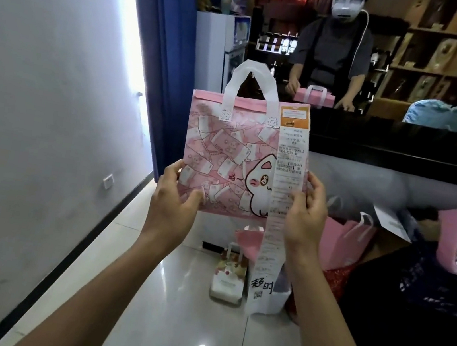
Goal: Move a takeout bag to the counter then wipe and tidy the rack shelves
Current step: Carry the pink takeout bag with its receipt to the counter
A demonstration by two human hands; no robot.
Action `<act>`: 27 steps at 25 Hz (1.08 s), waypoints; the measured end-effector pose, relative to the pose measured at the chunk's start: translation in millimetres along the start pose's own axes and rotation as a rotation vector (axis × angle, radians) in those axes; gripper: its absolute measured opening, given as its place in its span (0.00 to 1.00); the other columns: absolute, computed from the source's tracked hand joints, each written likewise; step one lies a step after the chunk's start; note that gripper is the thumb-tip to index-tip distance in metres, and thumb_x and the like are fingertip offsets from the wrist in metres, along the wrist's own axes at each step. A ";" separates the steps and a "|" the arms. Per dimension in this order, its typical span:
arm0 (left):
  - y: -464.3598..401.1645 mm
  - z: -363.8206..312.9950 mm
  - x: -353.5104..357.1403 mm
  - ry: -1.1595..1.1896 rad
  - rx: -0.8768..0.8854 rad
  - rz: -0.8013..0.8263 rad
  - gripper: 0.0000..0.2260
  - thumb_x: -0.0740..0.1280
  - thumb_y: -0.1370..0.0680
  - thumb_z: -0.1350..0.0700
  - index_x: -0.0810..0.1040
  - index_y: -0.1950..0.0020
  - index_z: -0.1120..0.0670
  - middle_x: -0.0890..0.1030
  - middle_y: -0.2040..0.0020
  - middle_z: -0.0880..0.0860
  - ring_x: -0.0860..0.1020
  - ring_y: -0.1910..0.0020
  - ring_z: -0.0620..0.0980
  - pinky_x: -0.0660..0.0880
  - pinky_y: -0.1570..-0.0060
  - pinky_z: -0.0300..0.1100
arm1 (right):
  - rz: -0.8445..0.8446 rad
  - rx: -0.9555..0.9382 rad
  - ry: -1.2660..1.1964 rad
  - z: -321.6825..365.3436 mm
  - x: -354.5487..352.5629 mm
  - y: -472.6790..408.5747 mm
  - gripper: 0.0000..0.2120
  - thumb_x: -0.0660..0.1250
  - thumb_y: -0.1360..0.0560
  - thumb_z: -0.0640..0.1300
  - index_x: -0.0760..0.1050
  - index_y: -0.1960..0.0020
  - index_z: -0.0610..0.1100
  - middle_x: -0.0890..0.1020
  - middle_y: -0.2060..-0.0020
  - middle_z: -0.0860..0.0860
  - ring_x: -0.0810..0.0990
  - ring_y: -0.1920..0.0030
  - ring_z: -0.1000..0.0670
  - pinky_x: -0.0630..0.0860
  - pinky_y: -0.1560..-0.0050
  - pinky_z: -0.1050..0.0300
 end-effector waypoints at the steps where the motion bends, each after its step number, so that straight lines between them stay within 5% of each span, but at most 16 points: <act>1: -16.5 6.6 7.8 -0.009 -0.005 0.000 0.24 0.66 0.20 0.57 0.63 0.25 0.50 0.74 0.33 0.55 0.76 0.38 0.51 0.73 0.63 0.22 | 0.004 0.004 -0.005 -8.8 7.1 -16.3 0.14 0.60 0.18 0.44 0.72 0.33 0.53 0.83 0.43 0.53 0.84 0.45 0.52 0.83 0.47 0.47; 10: -171.3 50.8 67.8 -0.075 -0.058 -0.042 0.22 0.64 0.19 0.56 0.64 0.26 0.49 0.75 0.37 0.48 0.76 0.42 0.45 0.74 0.63 0.23 | 0.027 0.001 -0.034 -71.5 74.3 -165.3 0.13 0.60 0.17 0.43 0.72 0.34 0.53 0.82 0.47 0.58 0.83 0.50 0.62 0.80 0.58 0.67; 13: -210.8 67.6 79.7 -0.056 -0.089 -0.054 0.21 0.64 0.18 0.55 0.64 0.27 0.49 0.75 0.36 0.49 0.76 0.42 0.46 0.75 0.60 0.25 | 0.027 0.012 -0.028 -92.4 98.8 -199.4 0.13 0.61 0.18 0.44 0.72 0.35 0.54 0.81 0.47 0.58 0.83 0.50 0.62 0.81 0.59 0.66; 19: -313.8 106.3 97.9 -0.050 -0.094 -0.052 0.20 0.63 0.18 0.52 0.67 0.26 0.48 0.72 0.32 0.52 0.75 0.38 0.50 0.78 0.40 0.50 | -0.015 -0.002 -0.022 -126.4 149.4 -278.3 0.13 0.60 0.19 0.40 0.74 0.43 0.57 0.83 0.46 0.52 0.84 0.47 0.54 0.82 0.54 0.59; 23: -393.8 136.5 106.5 -0.039 -0.069 -0.004 0.19 0.63 0.18 0.53 0.68 0.27 0.48 0.72 0.33 0.52 0.76 0.39 0.48 0.78 0.40 0.50 | -0.079 -0.041 0.009 -141.4 192.4 -327.0 0.13 0.57 0.21 0.40 0.74 0.44 0.55 0.82 0.47 0.55 0.83 0.48 0.58 0.80 0.57 0.64; 27: -473.4 154.0 120.3 -0.039 -0.044 0.067 0.19 0.64 0.20 0.53 0.68 0.29 0.47 0.73 0.35 0.50 0.75 0.39 0.49 0.77 0.38 0.54 | -0.148 -0.029 0.077 -156.5 233.2 -375.8 0.13 0.57 0.18 0.46 0.75 0.37 0.51 0.78 0.39 0.48 0.80 0.40 0.50 0.82 0.46 0.51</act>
Point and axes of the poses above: each hand's wrist, its own y-axis away from the middle knuckle, its own x-axis out of the palm, z = x × y, the point moved 10 cm from there along -y, towards the middle knuckle
